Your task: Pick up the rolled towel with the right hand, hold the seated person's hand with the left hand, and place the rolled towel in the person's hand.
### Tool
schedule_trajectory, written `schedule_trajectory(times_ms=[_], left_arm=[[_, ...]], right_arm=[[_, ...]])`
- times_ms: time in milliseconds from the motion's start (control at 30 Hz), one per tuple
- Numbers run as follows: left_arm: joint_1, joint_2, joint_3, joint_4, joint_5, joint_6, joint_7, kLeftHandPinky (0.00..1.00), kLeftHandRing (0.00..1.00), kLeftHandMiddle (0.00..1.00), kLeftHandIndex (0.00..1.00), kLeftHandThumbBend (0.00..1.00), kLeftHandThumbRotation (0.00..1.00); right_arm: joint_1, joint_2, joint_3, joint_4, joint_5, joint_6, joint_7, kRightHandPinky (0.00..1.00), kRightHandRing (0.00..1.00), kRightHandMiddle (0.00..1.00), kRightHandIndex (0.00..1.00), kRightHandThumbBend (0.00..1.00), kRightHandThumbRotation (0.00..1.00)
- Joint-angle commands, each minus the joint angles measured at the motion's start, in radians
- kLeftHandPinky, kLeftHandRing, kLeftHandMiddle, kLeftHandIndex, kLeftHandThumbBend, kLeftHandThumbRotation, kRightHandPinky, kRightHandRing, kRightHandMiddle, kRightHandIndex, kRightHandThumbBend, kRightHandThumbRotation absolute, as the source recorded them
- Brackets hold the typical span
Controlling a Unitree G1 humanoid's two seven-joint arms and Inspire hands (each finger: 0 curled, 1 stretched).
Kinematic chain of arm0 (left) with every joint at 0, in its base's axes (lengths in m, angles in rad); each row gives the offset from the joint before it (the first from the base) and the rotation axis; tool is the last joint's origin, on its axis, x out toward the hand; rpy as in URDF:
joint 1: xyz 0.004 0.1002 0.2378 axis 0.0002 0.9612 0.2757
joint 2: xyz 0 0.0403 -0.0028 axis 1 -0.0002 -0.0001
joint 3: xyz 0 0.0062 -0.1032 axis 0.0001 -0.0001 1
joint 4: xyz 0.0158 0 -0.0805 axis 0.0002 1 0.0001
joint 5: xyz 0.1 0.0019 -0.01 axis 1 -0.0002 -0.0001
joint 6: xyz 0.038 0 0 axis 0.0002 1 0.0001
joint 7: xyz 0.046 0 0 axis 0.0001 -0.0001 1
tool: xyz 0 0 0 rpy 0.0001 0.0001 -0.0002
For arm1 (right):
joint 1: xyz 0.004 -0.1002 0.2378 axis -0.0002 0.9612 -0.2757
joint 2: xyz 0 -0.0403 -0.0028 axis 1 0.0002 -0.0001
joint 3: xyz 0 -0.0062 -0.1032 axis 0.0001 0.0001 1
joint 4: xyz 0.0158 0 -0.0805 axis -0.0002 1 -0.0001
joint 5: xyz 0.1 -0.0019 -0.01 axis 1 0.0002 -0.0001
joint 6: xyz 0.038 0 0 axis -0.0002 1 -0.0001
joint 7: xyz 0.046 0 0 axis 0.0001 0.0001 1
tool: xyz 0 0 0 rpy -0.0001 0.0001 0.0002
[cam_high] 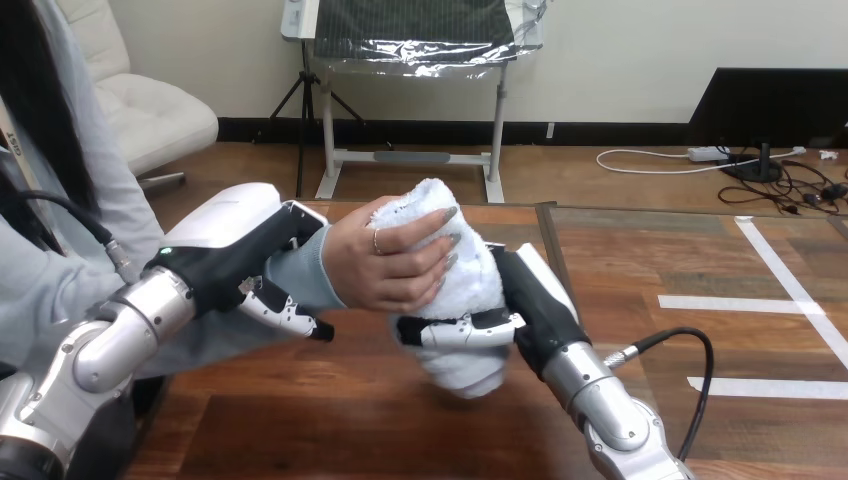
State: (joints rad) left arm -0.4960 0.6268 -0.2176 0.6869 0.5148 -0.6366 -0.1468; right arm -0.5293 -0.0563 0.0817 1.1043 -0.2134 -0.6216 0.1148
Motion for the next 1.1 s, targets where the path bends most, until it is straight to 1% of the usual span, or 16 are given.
schedule_trajectory(times_ms=[0, 200, 233, 300, 367, 500, 533, 667, 833, 1067], left_arm=[[-0.083, -0.005, 0.026, -0.097, -0.018, -0.006, 0.023, 0.47, 0.53, 0.58, 0.62, 0.84, 0.14], [-0.064, 0.014, 0.026, -0.119, 0.009, 0.013, 0.036, 0.54, 0.6, 0.65, 0.7, 0.87, 0.23], [-0.06, 0.016, 0.027, -0.122, 0.011, 0.017, 0.037, 0.57, 0.63, 0.69, 0.74, 0.89, 0.27], [-0.05, 0.02, 0.03, -0.134, 0.009, 0.033, 0.03, 0.58, 0.65, 0.71, 0.76, 0.9, 0.29], [-0.04, 0.023, 0.032, -0.146, 0.005, 0.05, 0.02, 0.62, 0.69, 0.74, 0.79, 0.92, 0.33], [-0.016, 0.03, 0.039, -0.167, 0.003, 0.068, 0.027, 0.69, 0.76, 0.78, 0.83, 0.96, 0.38], [-0.011, 0.031, 0.041, -0.171, 0.003, 0.07, 0.031, 0.74, 0.79, 0.81, 0.86, 0.98, 0.39], [0.009, 0.033, 0.047, -0.186, 0.006, 0.084, 0.043, 0.8, 0.84, 0.84, 0.89, 0.99, 0.42], [0.038, 0.041, 0.051, -0.205, 0.021, 0.096, 0.07, 0.86, 0.89, 0.89, 0.92, 1.0, 0.46], [0.068, 0.052, 0.054, -0.226, 0.023, 0.11, 0.082, 0.9, 0.94, 0.93, 0.95, 1.0, 0.48]], right_arm=[[-0.087, 0.009, 0.037, -0.022, -0.025, 0.007, 0.01, 0.55, 0.63, 0.67, 0.7, 0.89, 0.13], [-0.084, -0.001, 0.033, -0.023, -0.017, 0.012, 0.019, 0.65, 0.71, 0.73, 0.77, 0.9, 0.27], [-0.083, -0.003, 0.033, -0.023, -0.016, 0.014, 0.02, 0.69, 0.74, 0.76, 0.79, 0.91, 0.31], [-0.081, -0.008, 0.034, -0.025, -0.015, 0.013, 0.02, 0.71, 0.76, 0.77, 0.81, 0.92, 0.35], [-0.079, -0.012, 0.036, -0.026, -0.016, 0.011, 0.019, 0.73, 0.78, 0.79, 0.83, 0.93, 0.38], [-0.077, -0.023, 0.038, -0.026, -0.019, 0.014, 0.014, 0.77, 0.82, 0.82, 0.86, 0.94, 0.44], [-0.076, -0.026, 0.038, -0.025, -0.02, 0.013, 0.014, 0.78, 0.83, 0.83, 0.87, 0.95, 0.47], [-0.074, -0.035, 0.039, -0.025, -0.025, 0.012, 0.008, 0.8, 0.84, 0.84, 0.89, 0.97, 0.52], [-0.07, -0.049, 0.038, -0.027, -0.021, 0.014, 0.022, 0.8, 0.85, 0.85, 0.9, 0.99, 0.59], [-0.067, -0.066, 0.04, -0.027, -0.023, 0.017, 0.034, 0.8, 0.85, 0.85, 0.91, 1.0, 0.63]])
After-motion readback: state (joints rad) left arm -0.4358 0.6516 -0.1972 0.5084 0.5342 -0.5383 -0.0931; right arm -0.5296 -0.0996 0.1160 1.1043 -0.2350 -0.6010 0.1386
